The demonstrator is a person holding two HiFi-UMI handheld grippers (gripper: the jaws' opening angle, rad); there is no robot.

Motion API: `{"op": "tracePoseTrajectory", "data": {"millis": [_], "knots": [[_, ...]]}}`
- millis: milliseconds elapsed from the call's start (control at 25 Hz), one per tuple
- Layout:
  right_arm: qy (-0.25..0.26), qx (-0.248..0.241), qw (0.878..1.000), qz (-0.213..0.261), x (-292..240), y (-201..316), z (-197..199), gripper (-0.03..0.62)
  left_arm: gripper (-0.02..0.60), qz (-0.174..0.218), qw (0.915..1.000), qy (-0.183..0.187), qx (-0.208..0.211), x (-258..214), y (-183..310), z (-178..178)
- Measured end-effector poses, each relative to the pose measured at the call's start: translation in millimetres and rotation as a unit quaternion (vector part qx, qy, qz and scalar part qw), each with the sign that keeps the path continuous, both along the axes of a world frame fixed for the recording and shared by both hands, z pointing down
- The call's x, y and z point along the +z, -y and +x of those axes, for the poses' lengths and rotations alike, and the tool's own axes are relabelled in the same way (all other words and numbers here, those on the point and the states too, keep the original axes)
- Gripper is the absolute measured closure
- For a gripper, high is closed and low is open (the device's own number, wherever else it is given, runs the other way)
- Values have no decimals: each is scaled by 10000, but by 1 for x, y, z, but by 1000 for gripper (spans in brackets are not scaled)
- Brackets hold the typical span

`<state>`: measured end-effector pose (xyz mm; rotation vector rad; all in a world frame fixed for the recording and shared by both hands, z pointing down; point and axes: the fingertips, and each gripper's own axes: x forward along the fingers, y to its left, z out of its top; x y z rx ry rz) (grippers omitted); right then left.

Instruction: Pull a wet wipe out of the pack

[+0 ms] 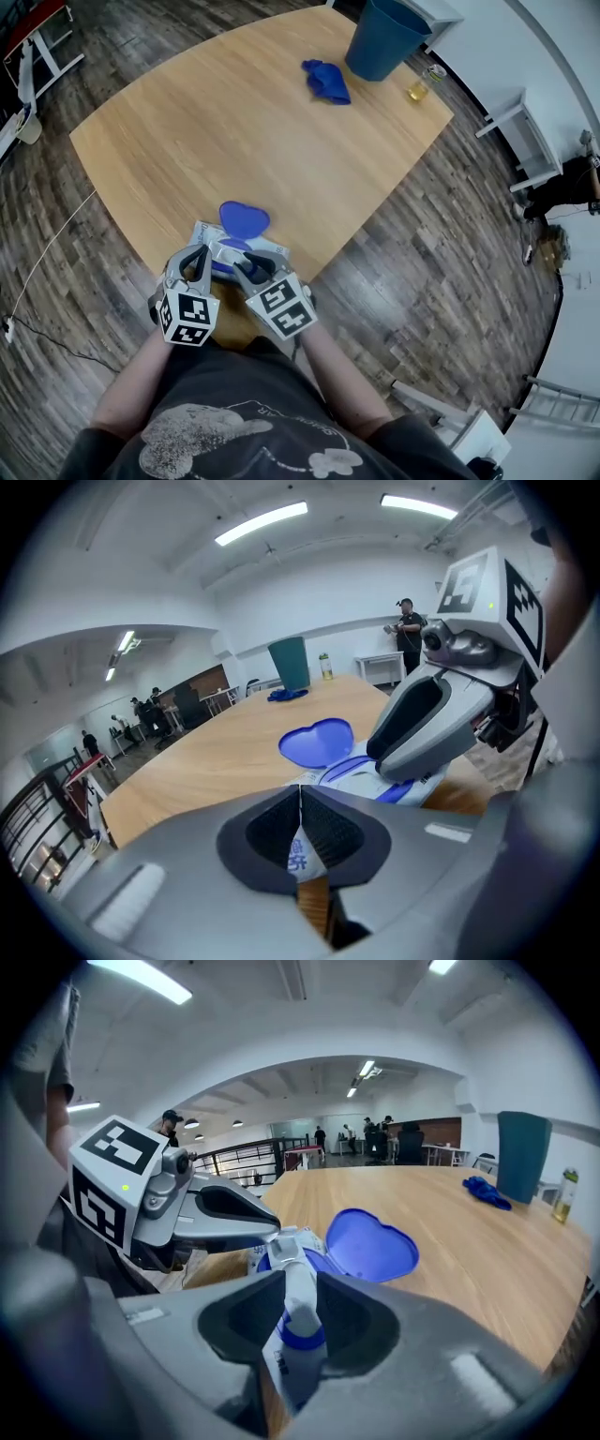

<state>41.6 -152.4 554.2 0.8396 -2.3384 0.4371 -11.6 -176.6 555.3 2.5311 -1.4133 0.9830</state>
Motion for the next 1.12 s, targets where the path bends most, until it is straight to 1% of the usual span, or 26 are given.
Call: {"op": "tracePoseTrajectory", "data": {"millis": [120, 320, 440, 560, 600, 640, 680, 720, 880, 1120], "knots": [[-451, -115, 9988, -125, 9, 6, -11, 499, 557, -117, 9997, 152, 164, 11, -1, -1], [-1150, -242, 9921, -434, 28, 9, -19, 499, 557, -227, 9981, 228, 516, 21, -2, 2], [-1396, -183, 9890, -443, 32, 11, -18, 500, 557, -278, 9968, 194, 726, 24, -2, 4], [-1572, -58, 9868, -391, 34, 11, -19, 509, 558, -314, 9958, 162, 840, 27, -2, 4], [-1612, -23, 9862, -363, 35, 11, -20, 522, 558, -324, 9957, 145, 853, 28, -2, 4], [-1642, 15, 9859, -328, 35, 11, -20, 554, 558, -324, 9957, 128, 863, 29, -3, 5], [-1659, 58, 9857, -293, 35, 11, -20, 571, 558, -316, 9956, 114, 876, 29, -3, 5], [-1656, 108, 9858, -274, 35, 12, -19, 577, 558, -305, 9955, 103, 893, 29, -3, 6], [-1519, 218, 9877, -285, 31, 12, -19, 585, 558, -344, 9949, 46, 942, 31, -2, 6], [-1246, 314, 9917, -48, 5, 10, -23, 588, 558, -381, 9950, -18, 923, 32, -1, 5]]}}
